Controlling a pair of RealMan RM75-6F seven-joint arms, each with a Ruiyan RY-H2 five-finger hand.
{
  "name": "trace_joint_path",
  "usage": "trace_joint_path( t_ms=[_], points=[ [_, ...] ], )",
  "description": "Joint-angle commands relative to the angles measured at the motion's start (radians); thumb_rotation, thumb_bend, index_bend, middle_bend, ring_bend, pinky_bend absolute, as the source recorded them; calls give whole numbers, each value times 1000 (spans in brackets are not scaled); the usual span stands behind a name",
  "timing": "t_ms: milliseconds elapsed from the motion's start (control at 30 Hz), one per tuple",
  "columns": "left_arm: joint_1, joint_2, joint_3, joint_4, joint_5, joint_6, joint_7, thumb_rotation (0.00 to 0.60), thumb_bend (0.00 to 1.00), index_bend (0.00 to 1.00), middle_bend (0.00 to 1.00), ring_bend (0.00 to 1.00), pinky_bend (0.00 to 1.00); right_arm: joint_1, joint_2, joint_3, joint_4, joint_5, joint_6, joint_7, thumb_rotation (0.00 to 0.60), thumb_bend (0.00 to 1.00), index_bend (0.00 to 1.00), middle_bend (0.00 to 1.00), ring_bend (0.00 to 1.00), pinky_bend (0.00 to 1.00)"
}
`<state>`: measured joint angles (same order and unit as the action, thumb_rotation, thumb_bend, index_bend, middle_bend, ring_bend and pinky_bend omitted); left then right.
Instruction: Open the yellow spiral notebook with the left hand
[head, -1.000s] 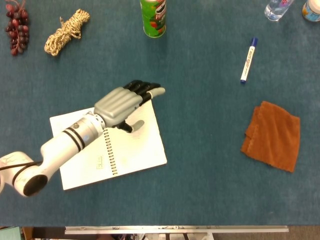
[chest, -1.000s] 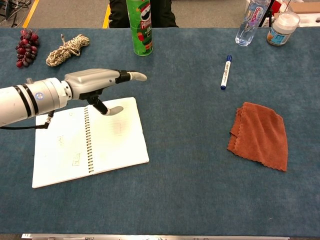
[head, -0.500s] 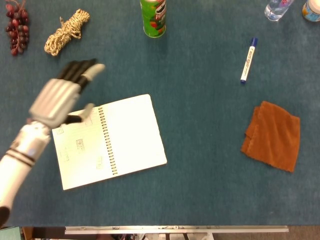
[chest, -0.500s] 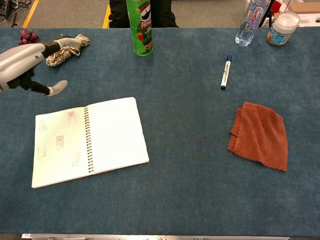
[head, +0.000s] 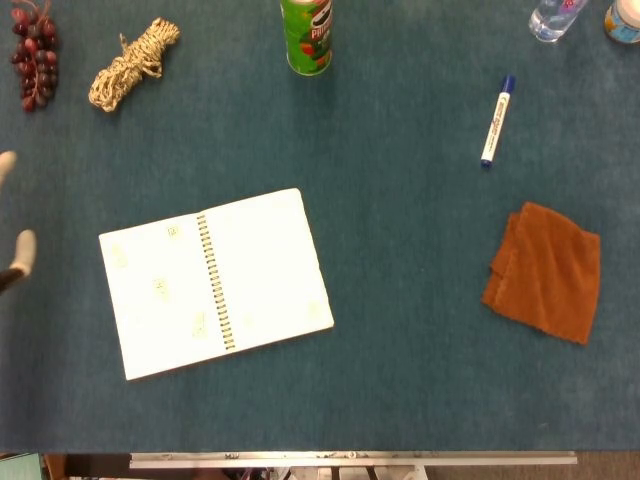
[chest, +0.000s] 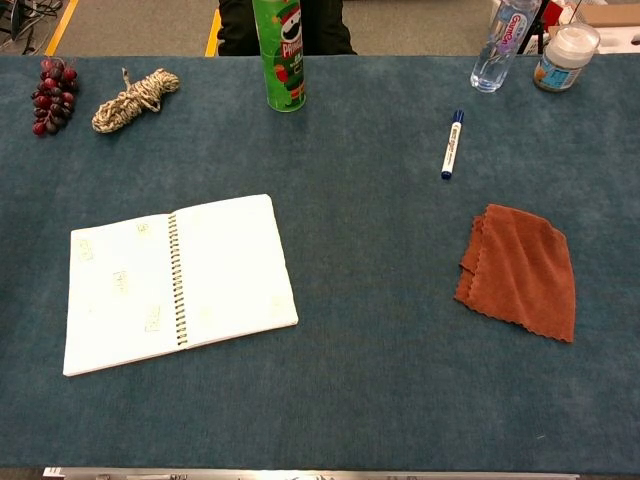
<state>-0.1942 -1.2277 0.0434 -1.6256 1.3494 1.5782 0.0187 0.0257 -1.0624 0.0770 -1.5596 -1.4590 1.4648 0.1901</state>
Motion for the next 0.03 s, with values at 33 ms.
trace_joint_path(
  t_ms=[33],
  points=[
    [47, -16, 6, 31, 9, 37, -7, 600, 396, 97, 14, 0, 0, 1, 0, 0, -1, 2, -2, -2, 600, 252, 256, 245, 62, 115]
  ],
)
